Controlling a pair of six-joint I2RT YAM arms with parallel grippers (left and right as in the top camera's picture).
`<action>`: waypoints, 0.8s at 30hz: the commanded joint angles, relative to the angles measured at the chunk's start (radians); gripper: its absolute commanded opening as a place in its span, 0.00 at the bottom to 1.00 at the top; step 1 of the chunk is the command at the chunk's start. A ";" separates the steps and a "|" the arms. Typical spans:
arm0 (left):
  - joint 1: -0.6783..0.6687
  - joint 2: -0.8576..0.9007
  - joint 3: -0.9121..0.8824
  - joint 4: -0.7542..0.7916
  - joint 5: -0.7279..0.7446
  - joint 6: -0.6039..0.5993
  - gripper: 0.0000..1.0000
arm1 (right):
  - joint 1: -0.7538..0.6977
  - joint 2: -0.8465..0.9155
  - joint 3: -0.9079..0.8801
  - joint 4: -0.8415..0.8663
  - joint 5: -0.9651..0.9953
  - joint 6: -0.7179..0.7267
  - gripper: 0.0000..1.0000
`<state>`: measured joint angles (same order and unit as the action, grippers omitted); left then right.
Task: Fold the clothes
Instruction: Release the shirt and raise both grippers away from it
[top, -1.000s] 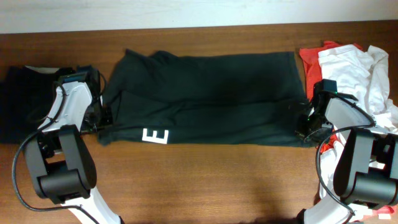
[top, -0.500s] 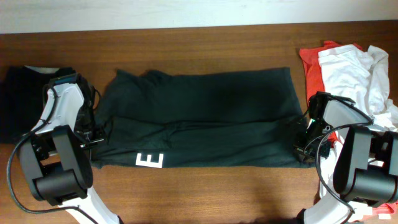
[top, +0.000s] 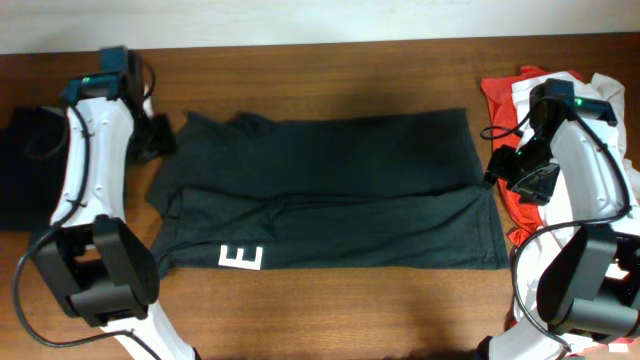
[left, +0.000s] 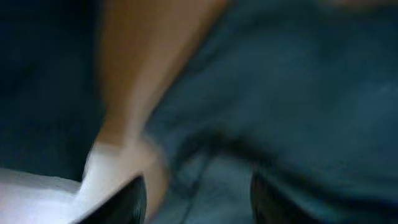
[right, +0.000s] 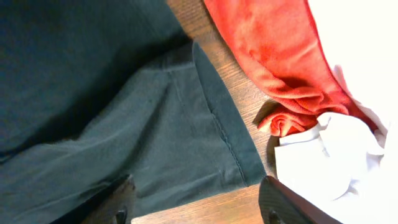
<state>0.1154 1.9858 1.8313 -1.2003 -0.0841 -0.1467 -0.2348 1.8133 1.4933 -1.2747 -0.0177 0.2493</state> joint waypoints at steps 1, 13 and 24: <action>-0.048 0.005 0.015 0.140 0.163 0.140 0.54 | -0.001 -0.019 0.013 -0.006 -0.010 -0.014 0.68; -0.059 0.268 0.015 0.504 0.182 0.140 0.61 | -0.001 -0.019 0.012 -0.009 -0.054 -0.061 0.70; -0.058 0.378 0.015 0.680 0.114 0.105 0.61 | -0.001 -0.019 0.008 -0.013 -0.054 -0.061 0.70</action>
<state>0.0525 2.3154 1.8404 -0.5259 0.0666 -0.0265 -0.2348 1.8130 1.4940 -1.2831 -0.0662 0.1974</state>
